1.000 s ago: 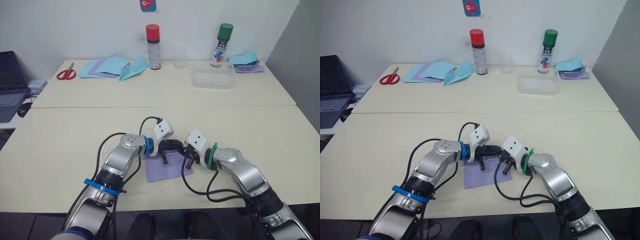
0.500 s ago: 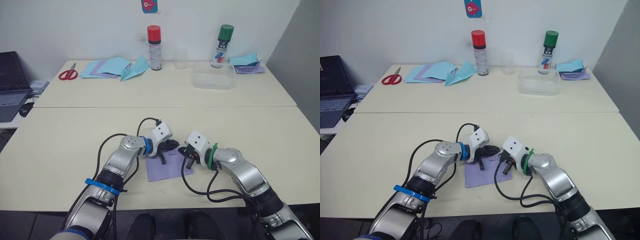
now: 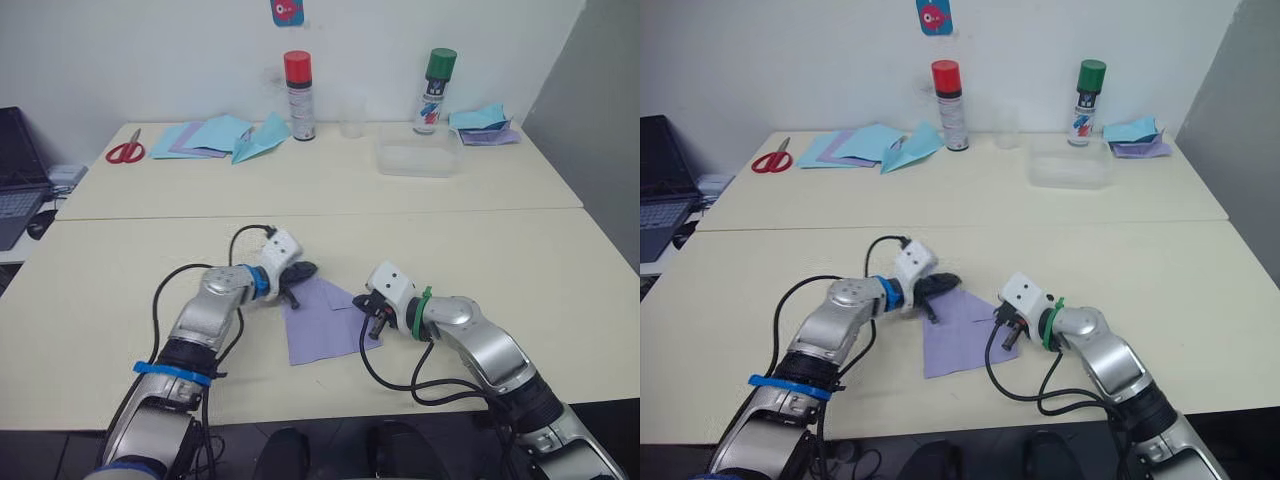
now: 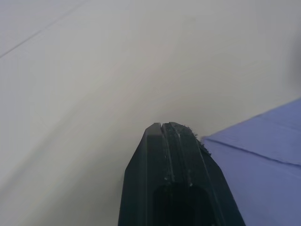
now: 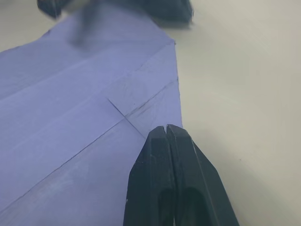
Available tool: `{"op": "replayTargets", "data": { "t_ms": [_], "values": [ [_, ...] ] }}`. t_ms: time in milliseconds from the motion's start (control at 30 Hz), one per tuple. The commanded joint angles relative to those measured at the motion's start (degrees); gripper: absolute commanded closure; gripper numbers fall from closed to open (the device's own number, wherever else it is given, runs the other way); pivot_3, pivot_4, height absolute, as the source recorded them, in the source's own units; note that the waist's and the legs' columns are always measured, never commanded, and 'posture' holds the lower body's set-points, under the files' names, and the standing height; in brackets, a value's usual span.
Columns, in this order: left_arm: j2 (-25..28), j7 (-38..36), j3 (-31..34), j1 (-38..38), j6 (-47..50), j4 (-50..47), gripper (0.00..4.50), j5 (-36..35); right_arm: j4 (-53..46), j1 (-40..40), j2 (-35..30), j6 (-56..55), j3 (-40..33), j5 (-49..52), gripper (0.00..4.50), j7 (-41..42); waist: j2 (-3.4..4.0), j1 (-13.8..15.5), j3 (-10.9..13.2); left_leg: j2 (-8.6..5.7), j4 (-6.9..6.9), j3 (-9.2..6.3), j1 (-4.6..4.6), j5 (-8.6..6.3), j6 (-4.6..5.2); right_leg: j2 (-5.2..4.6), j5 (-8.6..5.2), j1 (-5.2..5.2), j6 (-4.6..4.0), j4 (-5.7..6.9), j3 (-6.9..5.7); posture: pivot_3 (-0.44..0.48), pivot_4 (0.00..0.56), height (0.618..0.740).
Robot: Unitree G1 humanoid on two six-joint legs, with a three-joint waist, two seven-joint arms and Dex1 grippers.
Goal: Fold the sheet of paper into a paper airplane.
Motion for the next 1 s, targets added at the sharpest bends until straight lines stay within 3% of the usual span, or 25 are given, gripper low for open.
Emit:
{"op": "replayTargets", "data": {
  "t_ms": [33,300,533,833,1000],
  "values": [
    [0.45,-0.81,5.47,0.85,4.13,-8.44,4.50,-6.83,2.72,0.38,0.17,0.89,1.20,-1.63,4.49,-0.55,-0.01,-0.10,0.01,-0.01,0.00,0.00,-0.01,0.00,0.00,-0.04,0.00,0.00,0.00,-0.02,0.02,0.000,0.150,0.740],
    [4.21,1.98,13.38,8.22,14.44,-19.07,4.50,-14.05,4.20,-0.24,1.72,-0.35,1.96,-2.18,4.49,-0.28,-0.02,-0.48,0.01,0.00,-0.05,0.05,0.12,0.00,0.00,-0.12,0.00,0.00,0.00,0.02,0.17,0.000,0.150,0.740],
    [5.13,3.64,12.35,16.20,17.55,-27.78,4.50,-15.53,4.72,-0.79,2.79,-0.93,2.25,-2.36,4.49,0.09,-0.02,-0.43,0.01,0.06,-0.05,0.04,0.13,0.00,0.00,-0.17,0.00,0.01,0.00,0.02,0.20,0.000,0.150,0.740],
    [4.91,5.20,14.37,21.86,16.03,-28.25,4.50,-16.38,5.45,-1.17,4.20,-2.83,3.48,-2.27,4.49,1.17,-0.02,-0.47,0.01,0.05,-0.10,0.07,0.14,0.00,0.00,-0.21,-0.01,-0.03,-0.02,-0.01,0.25,0.000,0.150,0.740],
    [2.32,4.78,17.46,24.94,17.37,-28.99,4.50,-21.82,8.01,-2.56,5.25,-4.70,3.45,-3.26,4.49,1.20,-0.02,-0.49,0.01,0.11,-0.12,0.04,0.16,0.00,0.00,-0.21,-0.03,-0.04,-0.06,-0.01,0.27,0.000,0.150,0.740]
  ]
}}
